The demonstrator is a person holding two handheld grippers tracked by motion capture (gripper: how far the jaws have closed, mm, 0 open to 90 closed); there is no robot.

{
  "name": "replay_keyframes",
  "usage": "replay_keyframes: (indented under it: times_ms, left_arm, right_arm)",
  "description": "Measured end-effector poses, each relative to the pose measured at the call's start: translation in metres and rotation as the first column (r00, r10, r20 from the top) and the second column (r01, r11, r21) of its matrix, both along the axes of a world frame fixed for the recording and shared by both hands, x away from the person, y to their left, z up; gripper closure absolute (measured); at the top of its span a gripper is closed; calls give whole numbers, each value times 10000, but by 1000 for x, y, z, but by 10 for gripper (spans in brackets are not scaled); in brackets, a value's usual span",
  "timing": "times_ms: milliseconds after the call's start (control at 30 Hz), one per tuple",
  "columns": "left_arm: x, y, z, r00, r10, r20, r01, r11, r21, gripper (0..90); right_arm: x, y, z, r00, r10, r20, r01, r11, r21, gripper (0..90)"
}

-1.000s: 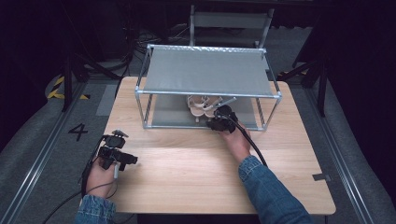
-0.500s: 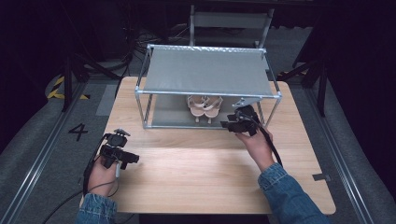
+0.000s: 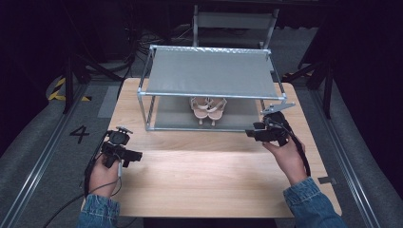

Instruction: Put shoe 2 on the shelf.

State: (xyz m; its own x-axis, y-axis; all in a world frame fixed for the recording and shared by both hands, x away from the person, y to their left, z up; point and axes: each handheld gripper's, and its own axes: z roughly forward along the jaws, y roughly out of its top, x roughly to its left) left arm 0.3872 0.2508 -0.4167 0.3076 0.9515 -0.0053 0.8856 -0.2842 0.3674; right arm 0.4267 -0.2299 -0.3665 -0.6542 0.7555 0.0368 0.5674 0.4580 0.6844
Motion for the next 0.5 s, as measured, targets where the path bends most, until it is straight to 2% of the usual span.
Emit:
replay_keyframes:
  times_ms: [133,267,333,367,500]
  left_arm:
    - [1,-1,3,9997,-147,-184,150,9998,162,168]
    - [3,-3,4,9988,-270,-409,267,9996,-79,168]
    - [5,-3,3,9980,-293,-558,280,9993,-251,170]
    - [5,-3,3,9980,-285,-569,274,9994,-207,170]
    - [7,-5,1,9970,-341,-700,331,9993,-158,169]
  right_arm:
    - [-5,-13,1,9990,-234,-379,219,9990,-382,497]
    - [-7,-27,-2,9943,-581,-898,548,9977,-393,450]
    - [-6,-33,-5,9915,-662,-1118,576,9952,-785,425]
    - [-6,-37,-7,9921,-655,-1071,552,9937,-973,419]
    - [-8,-49,-15,9833,-1121,-1433,891,9834,-1582,417]
